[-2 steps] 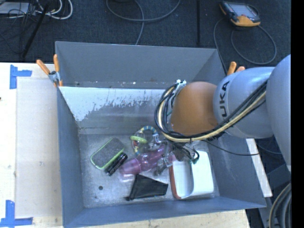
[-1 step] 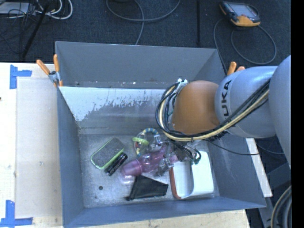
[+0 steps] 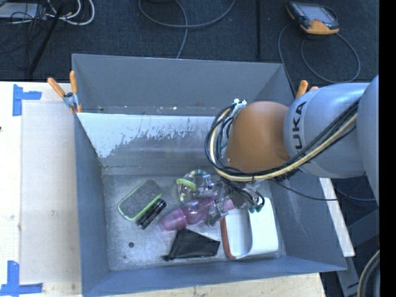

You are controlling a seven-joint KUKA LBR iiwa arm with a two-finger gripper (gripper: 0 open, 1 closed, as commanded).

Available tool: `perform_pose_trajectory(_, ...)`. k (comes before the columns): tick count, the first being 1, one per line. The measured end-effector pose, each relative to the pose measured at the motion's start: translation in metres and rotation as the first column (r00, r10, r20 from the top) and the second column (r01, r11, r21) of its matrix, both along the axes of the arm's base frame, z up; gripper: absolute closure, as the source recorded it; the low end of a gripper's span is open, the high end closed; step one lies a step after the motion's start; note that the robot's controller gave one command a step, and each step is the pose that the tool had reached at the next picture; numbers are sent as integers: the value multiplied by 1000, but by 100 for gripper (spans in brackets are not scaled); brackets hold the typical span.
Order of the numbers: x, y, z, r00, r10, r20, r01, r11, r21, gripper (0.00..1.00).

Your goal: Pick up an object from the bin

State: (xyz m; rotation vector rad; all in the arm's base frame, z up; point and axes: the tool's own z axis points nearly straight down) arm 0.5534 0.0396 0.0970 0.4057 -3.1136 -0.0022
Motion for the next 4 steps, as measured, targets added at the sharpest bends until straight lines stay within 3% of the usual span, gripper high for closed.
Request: perform_pose_trajectory(4,-1,0,40,1000,-2,-3,2,1000,-1,100)
